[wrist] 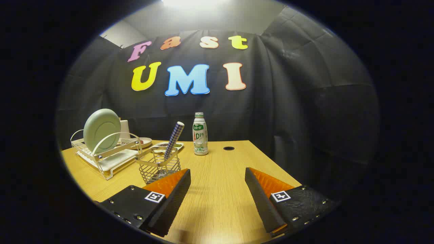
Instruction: Take the plate from the dish rack, then take the spoon from the basket and place it into the plate.
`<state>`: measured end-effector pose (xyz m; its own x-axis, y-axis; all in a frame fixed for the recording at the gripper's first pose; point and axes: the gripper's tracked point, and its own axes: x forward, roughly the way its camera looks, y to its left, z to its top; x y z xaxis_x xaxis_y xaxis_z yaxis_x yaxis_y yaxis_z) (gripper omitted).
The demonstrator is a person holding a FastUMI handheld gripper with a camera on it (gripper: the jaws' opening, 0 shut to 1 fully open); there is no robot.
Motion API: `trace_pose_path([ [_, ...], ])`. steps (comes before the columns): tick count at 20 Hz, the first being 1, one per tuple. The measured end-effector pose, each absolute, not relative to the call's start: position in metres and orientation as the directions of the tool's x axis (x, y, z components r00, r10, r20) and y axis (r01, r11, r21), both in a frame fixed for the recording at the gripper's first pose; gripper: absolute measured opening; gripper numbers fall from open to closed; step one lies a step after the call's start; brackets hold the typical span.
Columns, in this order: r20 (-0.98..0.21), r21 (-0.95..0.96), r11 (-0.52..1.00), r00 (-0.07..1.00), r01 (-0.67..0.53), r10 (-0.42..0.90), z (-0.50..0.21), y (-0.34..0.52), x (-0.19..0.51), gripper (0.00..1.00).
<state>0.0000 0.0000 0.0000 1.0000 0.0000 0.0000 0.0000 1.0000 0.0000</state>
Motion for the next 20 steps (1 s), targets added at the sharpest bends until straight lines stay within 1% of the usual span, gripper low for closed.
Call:
trace_pose_path([
  [4, 0.079, 0.029, 0.999, 0.996, 0.04, -0.042, 0.033, -0.013, 0.035, 0.98],
  [7, 0.109, 0.026, 0.994, 0.988, 0.106, -0.108, 0.072, -0.031, 0.037, 0.98],
  [12, 0.102, -0.025, 0.987, 0.982, 0.161, -0.158, 0.128, -0.034, -0.016, 0.98],
  [16, 0.048, -0.037, 0.982, 0.982, 0.185, -0.183, 0.142, -0.018, -0.065, 0.98],
  [20, 0.01, -0.03, 0.976, 0.976, 0.217, -0.217, 0.154, 0.019, -0.099, 0.98],
])
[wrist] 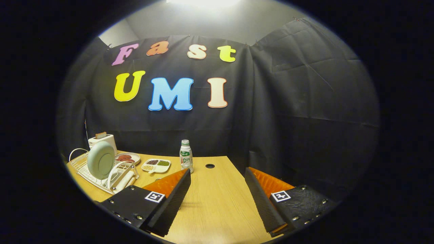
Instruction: Take the plate from the dish rack, then take the spoon from the basket and place it into the plate.
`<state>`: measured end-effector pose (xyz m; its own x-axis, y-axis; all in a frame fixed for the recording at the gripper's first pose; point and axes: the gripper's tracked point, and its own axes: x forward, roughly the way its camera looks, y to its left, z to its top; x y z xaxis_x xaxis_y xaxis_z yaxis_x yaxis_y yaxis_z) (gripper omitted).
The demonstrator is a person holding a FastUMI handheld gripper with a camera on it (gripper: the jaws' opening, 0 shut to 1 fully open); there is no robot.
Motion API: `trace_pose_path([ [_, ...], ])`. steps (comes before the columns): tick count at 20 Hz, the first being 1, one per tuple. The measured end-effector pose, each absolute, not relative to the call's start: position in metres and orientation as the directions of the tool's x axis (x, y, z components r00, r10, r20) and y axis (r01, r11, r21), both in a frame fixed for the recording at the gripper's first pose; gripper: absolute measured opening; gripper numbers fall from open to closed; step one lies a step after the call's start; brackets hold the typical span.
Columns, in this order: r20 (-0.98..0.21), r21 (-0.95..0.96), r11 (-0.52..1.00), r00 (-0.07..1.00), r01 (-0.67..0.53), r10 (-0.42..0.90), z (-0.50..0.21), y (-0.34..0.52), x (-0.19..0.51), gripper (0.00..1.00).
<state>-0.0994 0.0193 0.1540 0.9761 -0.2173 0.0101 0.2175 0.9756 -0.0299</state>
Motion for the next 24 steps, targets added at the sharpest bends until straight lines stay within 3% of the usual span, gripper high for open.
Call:
trace_pose_path([
  [5, -0.047, -0.027, 0.974, 0.973, 0.226, -0.227, 0.163, 0.102, -0.111, 0.99],
  [8, -0.064, -0.024, 0.985, 0.983, 0.173, -0.174, 0.169, 0.168, -0.1, 0.98],
  [15, -0.132, 0.09, 0.996, 0.991, 0.008, 0.004, 0.157, 0.31, -0.029, 0.98],
  [24, -0.264, 0.205, 0.977, 0.958, -0.054, 0.108, 0.111, 0.385, 0.06, 0.98],
])
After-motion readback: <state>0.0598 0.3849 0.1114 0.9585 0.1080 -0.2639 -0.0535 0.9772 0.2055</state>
